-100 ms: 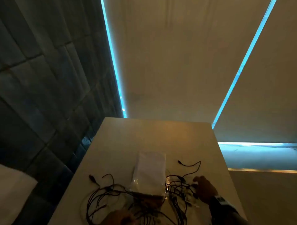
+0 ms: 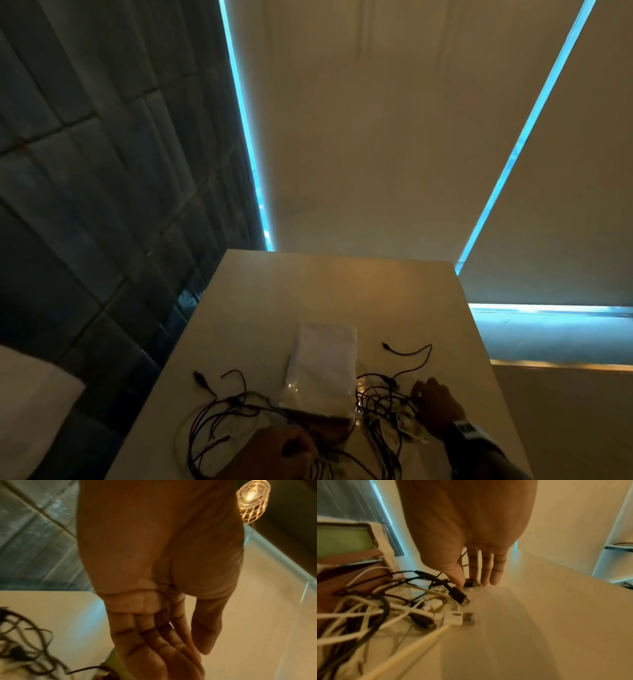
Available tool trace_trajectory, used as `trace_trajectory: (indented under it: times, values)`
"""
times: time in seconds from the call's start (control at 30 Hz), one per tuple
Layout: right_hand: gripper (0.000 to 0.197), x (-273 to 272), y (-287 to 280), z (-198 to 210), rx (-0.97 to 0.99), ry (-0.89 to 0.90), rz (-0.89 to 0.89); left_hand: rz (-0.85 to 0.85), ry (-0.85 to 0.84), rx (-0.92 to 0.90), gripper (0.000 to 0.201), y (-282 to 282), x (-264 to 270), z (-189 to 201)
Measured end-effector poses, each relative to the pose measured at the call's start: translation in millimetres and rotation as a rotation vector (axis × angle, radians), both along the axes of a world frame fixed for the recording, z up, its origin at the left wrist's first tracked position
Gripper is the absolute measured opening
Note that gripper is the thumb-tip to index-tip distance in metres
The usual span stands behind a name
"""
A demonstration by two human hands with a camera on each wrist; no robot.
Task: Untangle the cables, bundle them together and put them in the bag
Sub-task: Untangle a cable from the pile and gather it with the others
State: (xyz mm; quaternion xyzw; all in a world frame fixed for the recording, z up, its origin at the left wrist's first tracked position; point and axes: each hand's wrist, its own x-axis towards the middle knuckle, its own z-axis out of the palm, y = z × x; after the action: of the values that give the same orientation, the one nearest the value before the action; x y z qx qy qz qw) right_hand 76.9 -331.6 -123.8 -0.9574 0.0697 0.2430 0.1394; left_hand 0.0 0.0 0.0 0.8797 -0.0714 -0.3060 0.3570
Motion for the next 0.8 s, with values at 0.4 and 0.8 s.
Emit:
trace_trajectory:
  times: [0.4,0.8]
  values:
    - [0.032,-34,-13,-2,0.01,0.046,0.006,0.086,-0.004,-0.362,0.01,-64,18,35]
    - [0.027,-51,-18,0,0.168,0.072,-0.146,0.104,-0.083,-0.349,0.012,-62,-3,30]
